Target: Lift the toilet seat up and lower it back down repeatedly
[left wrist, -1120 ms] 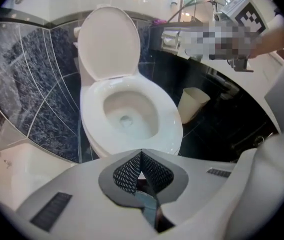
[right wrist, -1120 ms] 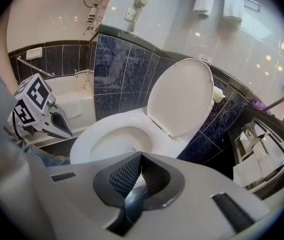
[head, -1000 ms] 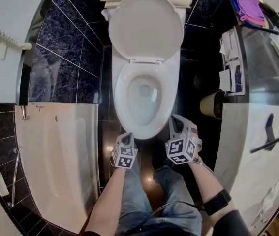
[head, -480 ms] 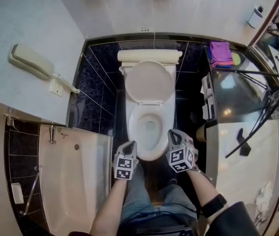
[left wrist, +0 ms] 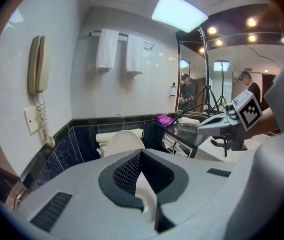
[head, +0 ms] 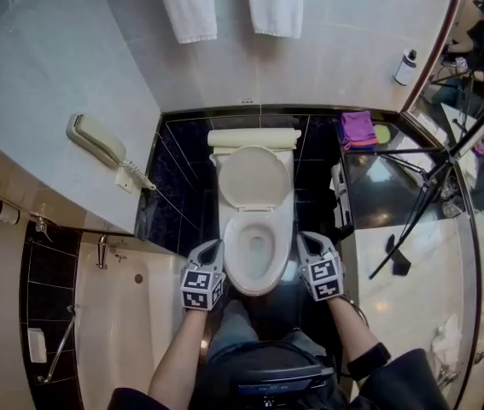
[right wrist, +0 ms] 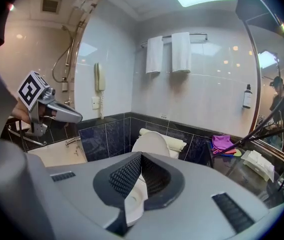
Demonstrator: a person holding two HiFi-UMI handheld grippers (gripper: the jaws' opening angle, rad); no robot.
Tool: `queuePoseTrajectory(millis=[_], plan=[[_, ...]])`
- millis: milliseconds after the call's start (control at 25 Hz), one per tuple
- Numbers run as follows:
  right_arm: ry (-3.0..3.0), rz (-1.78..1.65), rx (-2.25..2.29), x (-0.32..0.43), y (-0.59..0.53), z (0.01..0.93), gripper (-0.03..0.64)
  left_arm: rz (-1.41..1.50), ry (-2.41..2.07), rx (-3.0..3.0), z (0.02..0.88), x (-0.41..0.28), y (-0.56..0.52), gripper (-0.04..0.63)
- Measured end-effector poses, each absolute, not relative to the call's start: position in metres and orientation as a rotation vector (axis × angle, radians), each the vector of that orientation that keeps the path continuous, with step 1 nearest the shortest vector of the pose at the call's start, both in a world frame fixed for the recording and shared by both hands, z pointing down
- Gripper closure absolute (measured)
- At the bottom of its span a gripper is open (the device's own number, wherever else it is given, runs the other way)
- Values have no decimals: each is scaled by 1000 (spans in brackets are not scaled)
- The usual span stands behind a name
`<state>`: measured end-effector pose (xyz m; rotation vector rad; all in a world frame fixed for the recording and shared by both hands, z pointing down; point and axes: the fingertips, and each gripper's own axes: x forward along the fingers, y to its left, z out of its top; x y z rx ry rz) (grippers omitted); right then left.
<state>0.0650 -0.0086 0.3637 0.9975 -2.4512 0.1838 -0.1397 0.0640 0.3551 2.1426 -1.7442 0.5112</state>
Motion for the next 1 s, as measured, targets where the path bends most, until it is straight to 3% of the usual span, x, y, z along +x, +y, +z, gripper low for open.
queuePoseTrajectory(millis=[1000], plan=[[-2453,194,1019,95,17,349,597,446,-1815,2159,324,-135,93,597]])
